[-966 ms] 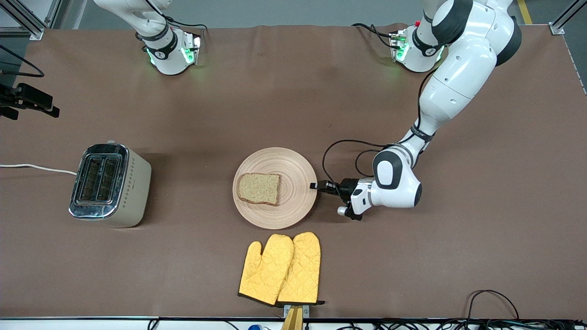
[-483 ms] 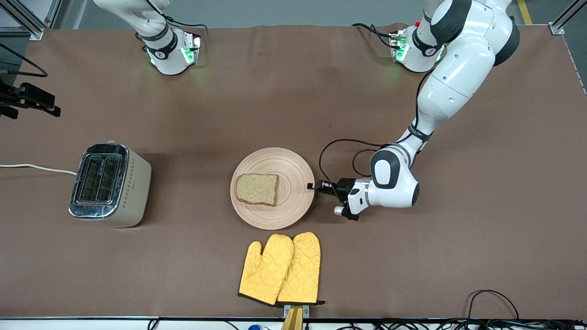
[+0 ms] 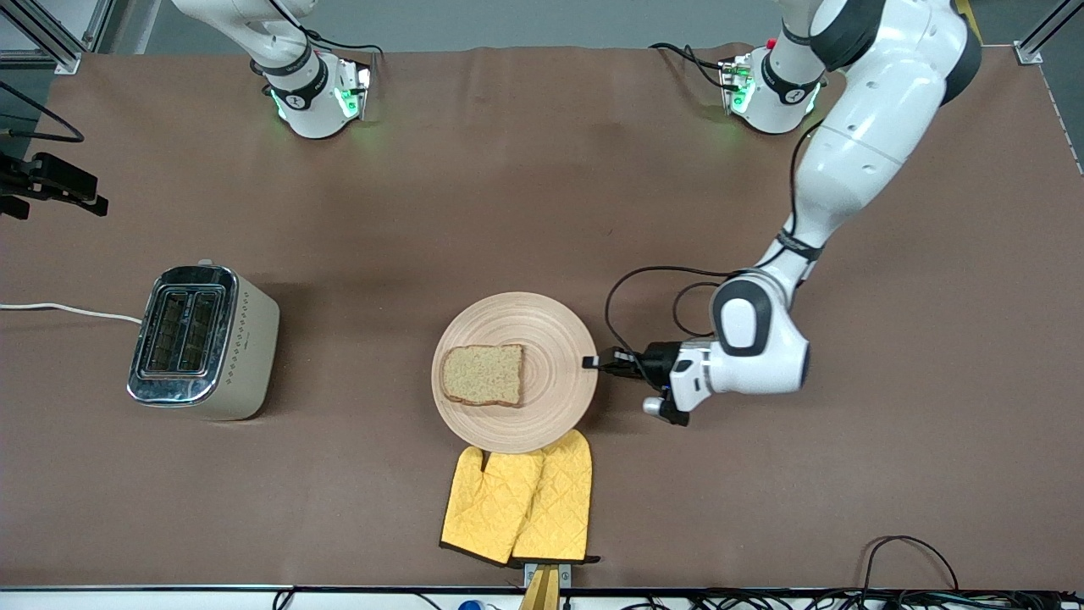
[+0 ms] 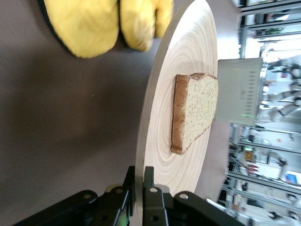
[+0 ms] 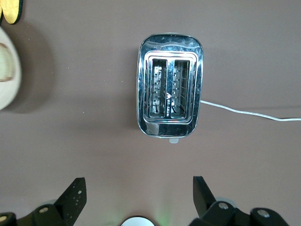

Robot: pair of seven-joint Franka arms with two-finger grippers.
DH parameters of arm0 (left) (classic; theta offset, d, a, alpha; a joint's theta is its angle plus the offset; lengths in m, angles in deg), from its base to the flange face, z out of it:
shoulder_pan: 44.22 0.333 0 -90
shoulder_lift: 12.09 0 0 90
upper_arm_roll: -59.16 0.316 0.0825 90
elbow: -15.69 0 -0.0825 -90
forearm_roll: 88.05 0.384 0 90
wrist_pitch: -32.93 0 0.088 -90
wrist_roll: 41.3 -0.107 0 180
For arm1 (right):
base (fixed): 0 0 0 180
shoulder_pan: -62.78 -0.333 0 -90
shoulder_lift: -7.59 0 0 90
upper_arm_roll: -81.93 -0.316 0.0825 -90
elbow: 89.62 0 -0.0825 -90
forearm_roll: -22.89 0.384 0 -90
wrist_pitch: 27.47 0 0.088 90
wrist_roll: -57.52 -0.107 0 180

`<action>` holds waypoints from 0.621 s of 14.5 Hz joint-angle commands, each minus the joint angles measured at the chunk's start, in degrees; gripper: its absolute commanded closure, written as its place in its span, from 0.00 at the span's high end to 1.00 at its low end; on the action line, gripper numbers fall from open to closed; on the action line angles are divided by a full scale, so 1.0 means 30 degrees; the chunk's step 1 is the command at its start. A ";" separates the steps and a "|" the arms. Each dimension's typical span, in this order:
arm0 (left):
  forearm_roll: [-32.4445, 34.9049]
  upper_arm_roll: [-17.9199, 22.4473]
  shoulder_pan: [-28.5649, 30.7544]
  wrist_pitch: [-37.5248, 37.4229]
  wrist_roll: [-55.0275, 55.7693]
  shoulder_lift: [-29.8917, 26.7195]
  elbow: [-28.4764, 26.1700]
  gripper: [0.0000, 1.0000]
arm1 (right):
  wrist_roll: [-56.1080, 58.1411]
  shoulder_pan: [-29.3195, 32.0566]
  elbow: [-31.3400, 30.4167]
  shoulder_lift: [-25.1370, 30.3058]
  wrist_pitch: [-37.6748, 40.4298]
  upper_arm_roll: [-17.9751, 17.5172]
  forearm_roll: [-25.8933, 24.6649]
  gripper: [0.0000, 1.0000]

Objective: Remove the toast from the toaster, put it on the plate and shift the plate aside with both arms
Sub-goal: 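Slide the plate with toast away from the toaster with the left gripper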

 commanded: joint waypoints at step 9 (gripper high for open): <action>0.5776 -0.0057 0.9579 -0.7882 -0.2489 -0.2111 0.0332 0.00 | -0.0128 0.0346 0.1046 0.0485 0.0286 0.0319 -0.0315 1.00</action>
